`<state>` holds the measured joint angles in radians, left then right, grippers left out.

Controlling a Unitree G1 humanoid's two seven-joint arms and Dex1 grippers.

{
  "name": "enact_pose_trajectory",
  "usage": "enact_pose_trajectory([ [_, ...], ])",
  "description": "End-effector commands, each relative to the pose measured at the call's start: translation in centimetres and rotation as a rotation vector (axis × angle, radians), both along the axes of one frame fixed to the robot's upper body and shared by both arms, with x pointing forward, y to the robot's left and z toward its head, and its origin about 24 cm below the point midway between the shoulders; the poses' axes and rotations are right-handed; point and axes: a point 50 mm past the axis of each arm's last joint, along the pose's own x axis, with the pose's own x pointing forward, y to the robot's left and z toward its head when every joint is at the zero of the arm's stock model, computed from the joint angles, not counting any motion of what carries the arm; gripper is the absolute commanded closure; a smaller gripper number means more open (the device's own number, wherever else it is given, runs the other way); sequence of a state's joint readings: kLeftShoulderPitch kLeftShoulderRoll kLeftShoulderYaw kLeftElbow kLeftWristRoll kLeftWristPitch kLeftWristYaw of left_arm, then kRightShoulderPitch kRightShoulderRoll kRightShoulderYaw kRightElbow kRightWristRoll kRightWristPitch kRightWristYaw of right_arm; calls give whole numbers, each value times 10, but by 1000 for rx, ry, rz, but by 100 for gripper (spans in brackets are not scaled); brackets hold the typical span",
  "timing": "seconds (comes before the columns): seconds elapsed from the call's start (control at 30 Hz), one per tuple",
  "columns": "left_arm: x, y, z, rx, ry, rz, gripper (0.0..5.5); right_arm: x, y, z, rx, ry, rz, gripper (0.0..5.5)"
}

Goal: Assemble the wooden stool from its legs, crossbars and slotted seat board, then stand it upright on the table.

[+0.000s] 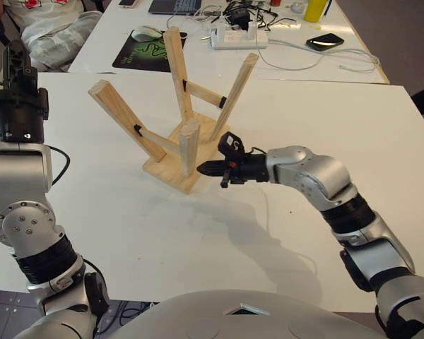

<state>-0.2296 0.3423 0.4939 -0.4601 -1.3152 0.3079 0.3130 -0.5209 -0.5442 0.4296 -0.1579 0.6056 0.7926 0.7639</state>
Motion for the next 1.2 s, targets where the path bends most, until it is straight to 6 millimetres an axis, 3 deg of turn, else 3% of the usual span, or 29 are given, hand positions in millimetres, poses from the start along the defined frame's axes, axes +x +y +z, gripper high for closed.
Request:
enact_pose_trajectory([
  [0.03, -3, 0, -2, 31, 0, 7, 550, -7, -18, -1, -1, 20, -8, 525],
  [0.17, -3, -3, -4, 47, -3, -7, 550, -16, -8, 2, 75, 44, -49, 456],
  [0.33, -2, -6, -3, 67, -14, -9, 550, -11, 6, 12, 155, -3, -135, 387],
  [0.53, -1, -8, -2, 89, -16, -12, 550, -14, 14, 7, 118, 8, -164, 296],
  [0.73, 2, -11, -2, 93, -25, -21, 550, -18, 21, -9, 56, -50, -187, 293],
  [1.1, 6, -18, 1, 114, -34, -35, 550, -16, 37, -11, 68, -160, -218, 293],
  [1.2, 7, -18, 1, 118, -36, -36, 550, -19, 40, -11, 75, -145, -195, 253],
])
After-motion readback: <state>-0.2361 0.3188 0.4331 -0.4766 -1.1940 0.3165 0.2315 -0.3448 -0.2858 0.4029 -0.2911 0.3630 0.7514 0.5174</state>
